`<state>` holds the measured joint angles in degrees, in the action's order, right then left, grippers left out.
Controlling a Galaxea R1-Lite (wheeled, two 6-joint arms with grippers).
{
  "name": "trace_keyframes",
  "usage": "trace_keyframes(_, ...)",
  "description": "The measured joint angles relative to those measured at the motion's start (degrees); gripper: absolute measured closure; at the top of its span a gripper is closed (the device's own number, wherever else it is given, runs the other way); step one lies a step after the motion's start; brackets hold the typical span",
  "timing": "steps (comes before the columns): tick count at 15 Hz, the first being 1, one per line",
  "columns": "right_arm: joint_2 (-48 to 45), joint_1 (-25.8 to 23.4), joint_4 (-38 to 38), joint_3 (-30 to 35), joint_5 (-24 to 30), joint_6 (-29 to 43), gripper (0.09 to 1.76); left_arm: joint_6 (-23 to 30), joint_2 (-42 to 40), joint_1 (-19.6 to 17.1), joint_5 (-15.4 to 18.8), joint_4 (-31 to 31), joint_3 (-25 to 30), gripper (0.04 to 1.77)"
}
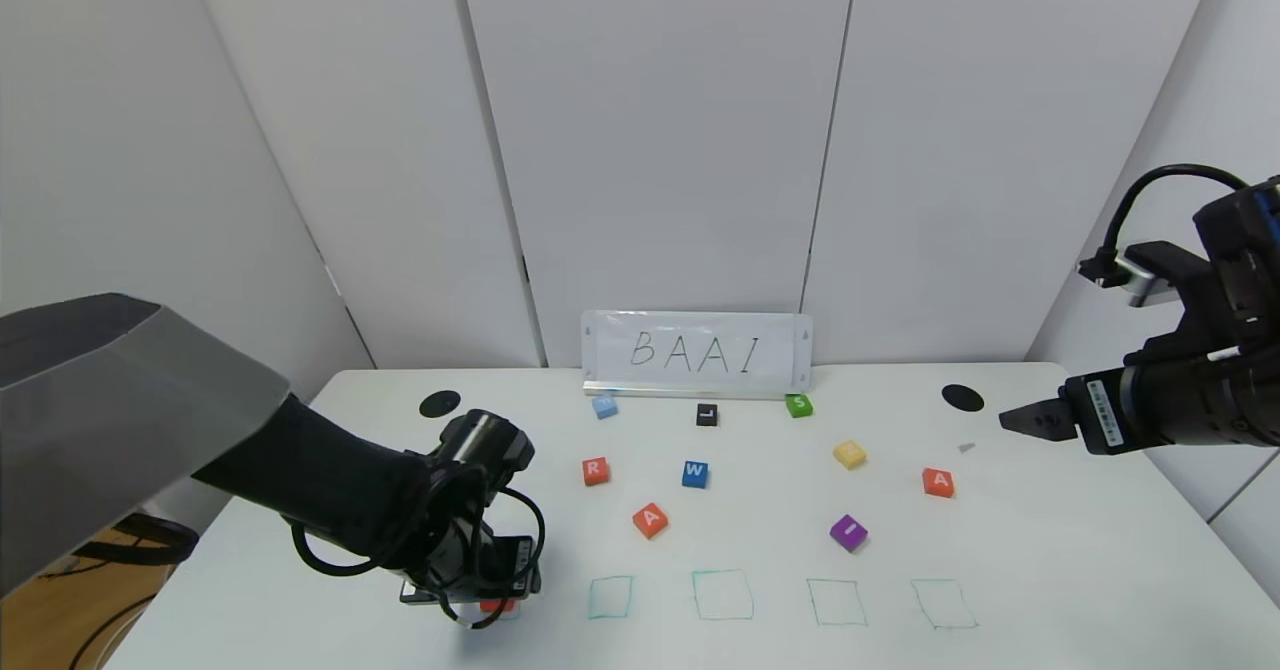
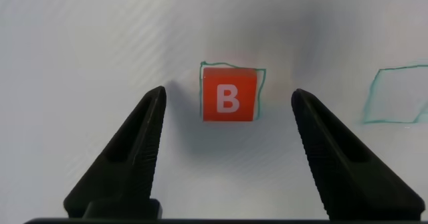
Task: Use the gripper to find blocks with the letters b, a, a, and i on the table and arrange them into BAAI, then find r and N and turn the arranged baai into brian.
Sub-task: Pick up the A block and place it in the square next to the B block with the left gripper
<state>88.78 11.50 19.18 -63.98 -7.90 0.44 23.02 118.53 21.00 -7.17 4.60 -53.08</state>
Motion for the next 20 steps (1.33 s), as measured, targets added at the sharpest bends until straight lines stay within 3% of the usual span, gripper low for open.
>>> trace_keyframes(5,-0.06,0.4,0.0,0.11,-0.01,0.0,0.08,0.16,-7.01,0.07,0.13,1.63,0.79,0.29)
trace_keyframes(9,-0.63,1.48,0.06,0.44,-0.01,0.02,0.08,-0.09,-14.35,0.1,0.17,6.89,1.1,0.21)
trace_keyframes(13,-2.43,3.55,0.09,0.55,0.35,0.89,0.08,-0.27,-17.98,0.49,0.11,6.84,0.24,0.16)
trace_keyframes(18,-4.11,7.88,0.22,1.74,0.22,2.35,0.08,-0.09,-19.21,0.99,1.6,10.15,-5.66,0.13)
trace_keyframes(20,-4.33,9.09,0.2,1.96,-0.04,3.01,0.08,2.88,-17.65,1.26,2.28,13.36,-10.18,0.12)
